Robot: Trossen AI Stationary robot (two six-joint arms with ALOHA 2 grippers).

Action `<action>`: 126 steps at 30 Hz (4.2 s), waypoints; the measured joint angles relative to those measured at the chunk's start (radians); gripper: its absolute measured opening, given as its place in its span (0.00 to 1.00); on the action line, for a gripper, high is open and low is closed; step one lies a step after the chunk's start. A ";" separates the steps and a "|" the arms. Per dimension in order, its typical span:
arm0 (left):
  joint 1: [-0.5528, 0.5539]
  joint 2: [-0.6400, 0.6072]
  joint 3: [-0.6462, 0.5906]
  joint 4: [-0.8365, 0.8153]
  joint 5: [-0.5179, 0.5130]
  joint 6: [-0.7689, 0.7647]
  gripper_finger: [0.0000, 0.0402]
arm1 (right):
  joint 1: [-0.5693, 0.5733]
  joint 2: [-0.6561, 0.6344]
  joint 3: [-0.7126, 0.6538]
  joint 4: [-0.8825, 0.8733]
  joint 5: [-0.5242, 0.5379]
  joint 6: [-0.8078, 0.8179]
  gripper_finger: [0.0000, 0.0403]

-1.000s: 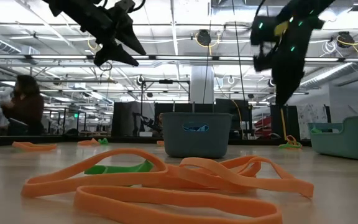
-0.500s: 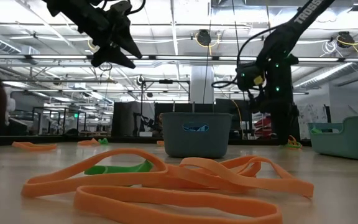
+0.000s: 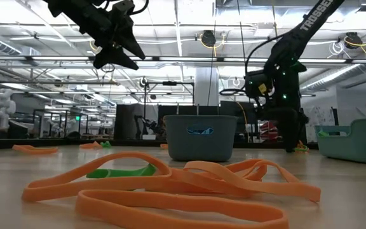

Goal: Sort rubber bands into baskets
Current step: Put the green rubberband into the light blue bin

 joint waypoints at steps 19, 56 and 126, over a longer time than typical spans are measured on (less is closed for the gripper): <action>0.000 0.000 0.000 0.001 0.027 0.043 0.48 | -0.008 -0.022 0.024 -0.068 -0.017 0.015 0.00; 0.040 -0.001 0.000 -0.032 0.159 0.349 0.48 | 0.670 -0.404 0.070 -0.300 -0.049 0.885 0.00; 0.549 0.496 0.001 -0.128 -0.077 0.210 0.48 | 0.689 -0.403 0.154 -0.320 0.105 0.803 0.36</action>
